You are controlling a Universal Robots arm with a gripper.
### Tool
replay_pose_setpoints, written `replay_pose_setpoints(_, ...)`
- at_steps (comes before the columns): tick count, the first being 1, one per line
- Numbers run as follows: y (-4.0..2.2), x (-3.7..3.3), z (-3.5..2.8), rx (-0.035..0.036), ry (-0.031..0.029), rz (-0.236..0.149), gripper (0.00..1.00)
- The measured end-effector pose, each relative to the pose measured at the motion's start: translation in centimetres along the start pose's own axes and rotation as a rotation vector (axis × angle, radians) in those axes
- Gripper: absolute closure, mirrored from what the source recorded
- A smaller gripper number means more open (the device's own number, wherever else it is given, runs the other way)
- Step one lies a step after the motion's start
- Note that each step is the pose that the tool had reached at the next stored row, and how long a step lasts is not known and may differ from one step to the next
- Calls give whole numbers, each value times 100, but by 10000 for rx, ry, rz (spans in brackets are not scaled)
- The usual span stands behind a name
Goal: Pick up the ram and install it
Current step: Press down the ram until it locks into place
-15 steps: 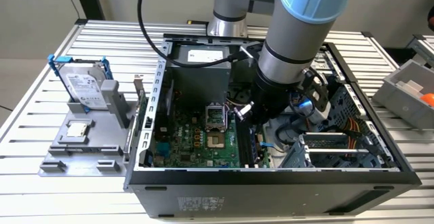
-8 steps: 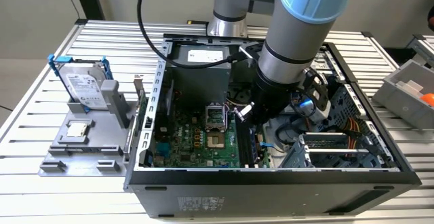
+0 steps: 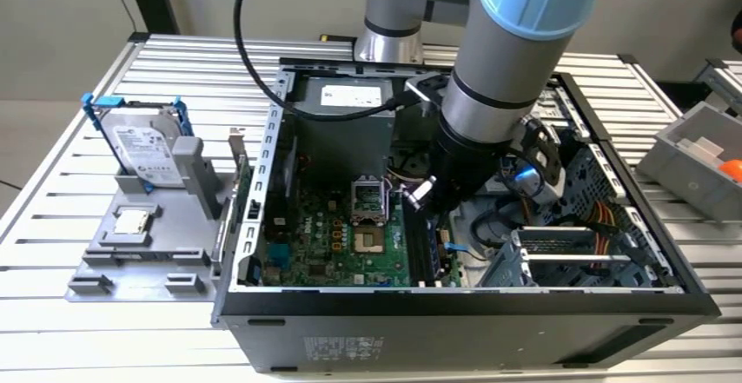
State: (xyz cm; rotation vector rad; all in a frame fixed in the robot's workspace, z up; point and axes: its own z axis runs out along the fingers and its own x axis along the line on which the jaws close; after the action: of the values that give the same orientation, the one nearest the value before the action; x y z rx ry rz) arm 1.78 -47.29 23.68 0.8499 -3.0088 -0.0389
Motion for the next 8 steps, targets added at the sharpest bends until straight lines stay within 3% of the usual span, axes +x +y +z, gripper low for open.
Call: replay_pose_setpoints(8,3,-2,0,6,22,-796,100)
